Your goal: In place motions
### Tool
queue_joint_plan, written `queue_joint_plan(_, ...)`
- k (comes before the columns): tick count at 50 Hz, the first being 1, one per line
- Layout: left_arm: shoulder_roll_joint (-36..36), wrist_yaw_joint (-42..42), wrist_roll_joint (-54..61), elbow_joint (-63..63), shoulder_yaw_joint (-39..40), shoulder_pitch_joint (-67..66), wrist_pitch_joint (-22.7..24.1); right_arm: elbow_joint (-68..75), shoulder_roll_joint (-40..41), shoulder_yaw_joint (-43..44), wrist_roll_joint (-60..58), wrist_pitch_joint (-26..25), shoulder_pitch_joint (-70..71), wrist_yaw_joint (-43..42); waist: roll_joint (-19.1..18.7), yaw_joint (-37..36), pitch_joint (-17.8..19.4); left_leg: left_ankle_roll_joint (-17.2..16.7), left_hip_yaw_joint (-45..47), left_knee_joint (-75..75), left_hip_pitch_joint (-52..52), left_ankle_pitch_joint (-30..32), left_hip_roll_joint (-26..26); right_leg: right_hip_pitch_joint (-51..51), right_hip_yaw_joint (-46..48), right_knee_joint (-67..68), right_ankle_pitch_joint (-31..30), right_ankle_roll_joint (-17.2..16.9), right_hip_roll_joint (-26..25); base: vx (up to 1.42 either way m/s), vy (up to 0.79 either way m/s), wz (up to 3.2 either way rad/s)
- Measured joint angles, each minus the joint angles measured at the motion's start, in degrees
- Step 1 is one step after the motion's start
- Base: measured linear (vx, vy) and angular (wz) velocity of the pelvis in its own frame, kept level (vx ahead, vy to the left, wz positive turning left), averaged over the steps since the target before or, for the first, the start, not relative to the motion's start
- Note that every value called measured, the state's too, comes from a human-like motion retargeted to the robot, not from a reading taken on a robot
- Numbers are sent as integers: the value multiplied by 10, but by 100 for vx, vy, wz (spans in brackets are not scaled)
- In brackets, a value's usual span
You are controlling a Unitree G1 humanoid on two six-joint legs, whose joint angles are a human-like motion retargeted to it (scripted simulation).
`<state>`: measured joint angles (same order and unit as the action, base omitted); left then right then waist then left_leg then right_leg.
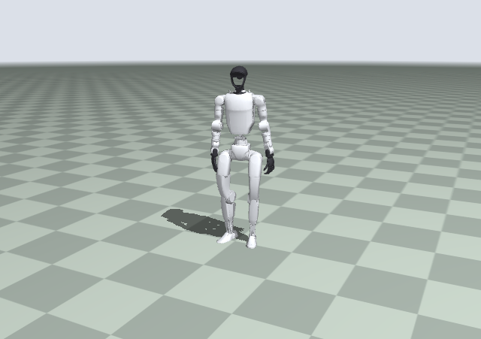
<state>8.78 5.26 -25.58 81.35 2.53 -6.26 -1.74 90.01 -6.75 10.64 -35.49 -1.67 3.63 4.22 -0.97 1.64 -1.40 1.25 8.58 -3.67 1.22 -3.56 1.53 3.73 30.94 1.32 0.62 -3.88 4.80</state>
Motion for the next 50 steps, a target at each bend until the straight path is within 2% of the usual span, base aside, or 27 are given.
queue_joint_plan(7, 1, 17, 37, 11, 40, -5, -7, 74, -18, 13, -13, -46, -27, -19, -11, 45, -31, -7, 18, -37, 25, -5, -23, -17, -33, 0, 24, -2, -25, -3, -25, -2)
queue_joint_plan(8, 3, 16, 37, 13, 43, -7, -6, 74, -20, 21, -9, -52, -31, -19, -9, 44, -33, -2, 30, -50, 28, -5, -25, -21, -40, 2, 26, -2, -24, -6, -21, -51)
queue_joint_plan(10, 6, 4, 35, 17, 44, -13, -3, 74, -24, 42, 0, -61, -37, -20, 1, 43, -38, 33, 24, -117, 64, -12, -17, -31, -53, 6, 29, -5, -9, -6, -15, -42)
queue_joint_plan(12, 9, -14, 33, 17, 40, -16, 1, 74, -30, 65, 17, -66, -37, -23, 12, 40, -31, 50, 4, -205, 134, -34, -5, -36, -67, 10, 27, -11, 10, -11, -13, -30)
queue_joint_plan(14, 14, -25, 28, 13, 32, -15, 5, 74, -37, 80, 47, -68, -33, -25, 4, 42, -2, 16, 35, -185, 164, -39, -22, -25, -58, 16, 29, -8, 5, -17, -5, -5)
queue_joint_plan(17, 23, -38, 15, 3, 18, 0, 7, 74, -45, 87, 107, -69, -14, -26, -13, 26, 74, -61, 51, -103, 226, -40, -39, 12, -49, 32, 36, -4, -16, -27, -2, -28)
queue_joint_plan(20, 30, -51, 9, -10, 9, 14, 12, 74, -50, 74, 139, -63, 8, -25, -12, -42, 147, -122, 56, -61, 324, -42, -73, 29, -78, 75, 37, -5, -10, -29, -7, -131)
queue_joint_plan(23, 30, -58, 19, -25, 6, 5, 16, 74, -48, 54, 121, -52, 30, -32, 21, -145, 197, -139, 2, -58, 434, -54, -106, 18, -133, 120, 43, 10, 23, -13, -13, -202)
queue_joint_plan(25, 24, -53, 31, -26, 12, -9, 13, 72, -46, 36, 91, -51, 48, -28, 34, -200, 248, -149, -17, -41, 466, -55, -136, 39, -171, 144, 49, 10, 48, 0, -9, -193)
queue_joint_plan(27, 5, -48, 46, -3, 32, -22, 8, 44, -38, 22, 56, -57, 59, -22, 41, -227, 296, -161, 41, -13, 472, -45, -169, 66, -193, 161, 53, 7, 76, 0, 2, -131)
queue_joint_plan(30, -25, -29, 75, 46, 77, -57, -5, -8, -19, -6, 15, -37, 50, -30, 72, -235, 311, -162, 97, 8, 489, -32, -185, 66, -220, 186, 60, 5, 121, 12, 12, -73)
queue_joint_plan(33, -33, 1, 93, 74, 99, -73, -19, -39, -9, -38, 9, 0, 55, -23, 95, -243, 308, -162, 100, -12, 489, -33, -200, 45, -246, 198, 65, 8, 139, 8, -1, -52)
queue_joint_plan(37, -33, -19, 97, 90, 115, -68, -24, -51, 6, -39, -9, 2, 64, -14, 87, -235, 284, -161, 96, -34, 453, -30, -192, 41, -242, 177, 61, 10, 119, 3, -10, 18)
queue_joint_plan(43, -22, -45, 85, 61, 116, -68, -21, -19, 1, -19, -10, -11, 30, -7, 53, -176, 157, -131, 58, -70, 383, -34, -132, 9, -195, 114, 44, 13, 67, 8, 4, 95)
queue_joint_plan(47, -6, -79, 92, 35, 108, -57, -14, 24, -11, 7, -8, -25, 5, -10, 31, -129, 96, -90, 33, -95, 288, -30, -88, 4, -155, 76, 36, 18, 36, 11, 6, 101)
queue_joint_plan(50, 2, -94, 99, 25, 96, -43, -6, 65, -31, 35, -9, -35, -10, -14, 21, -91, 59, -61, 15, -113, 218, 14, -58, -2, -132, 57, 35, 18, 23, 10, 7, 108)
